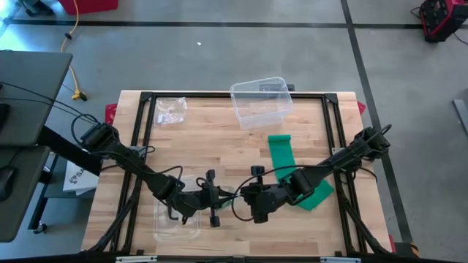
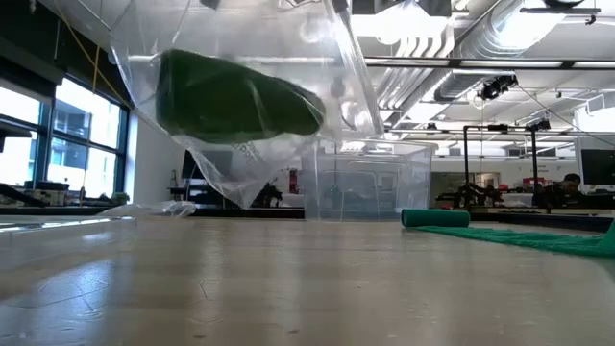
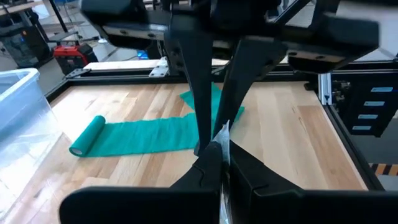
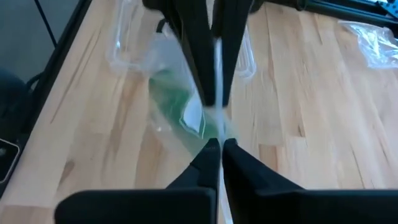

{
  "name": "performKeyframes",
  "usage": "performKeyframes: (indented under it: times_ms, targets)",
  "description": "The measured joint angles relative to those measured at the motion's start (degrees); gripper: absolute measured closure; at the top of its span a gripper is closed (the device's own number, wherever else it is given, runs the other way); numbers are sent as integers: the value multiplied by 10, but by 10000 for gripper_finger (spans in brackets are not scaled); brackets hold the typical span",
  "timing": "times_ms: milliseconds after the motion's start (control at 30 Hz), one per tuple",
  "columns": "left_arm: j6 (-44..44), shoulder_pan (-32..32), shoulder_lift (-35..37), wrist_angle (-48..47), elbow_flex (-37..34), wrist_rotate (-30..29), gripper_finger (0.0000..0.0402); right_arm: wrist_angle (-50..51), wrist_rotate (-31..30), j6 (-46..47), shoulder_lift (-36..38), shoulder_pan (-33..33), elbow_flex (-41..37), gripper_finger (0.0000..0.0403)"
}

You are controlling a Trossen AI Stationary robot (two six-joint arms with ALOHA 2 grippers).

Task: Roll bandage
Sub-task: Close the transparent zip bag

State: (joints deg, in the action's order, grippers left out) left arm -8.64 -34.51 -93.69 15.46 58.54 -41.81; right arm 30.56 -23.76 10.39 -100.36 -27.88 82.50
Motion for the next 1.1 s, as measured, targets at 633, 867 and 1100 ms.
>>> performKeyframes:
  times_ms: [633, 867, 1100]
  targets:
    - [43, -17, 87, -10, 0, 18, 401, 43, 20, -14, -1, 2, -1, 401]
    - [32, -15, 87, -24, 0, 23, 401, 54, 27, -19, 1, 2, -1, 397]
    - [-1, -7, 87, -43, 1, 23, 401, 76, 33, -28, 40, 2, 15, 330]
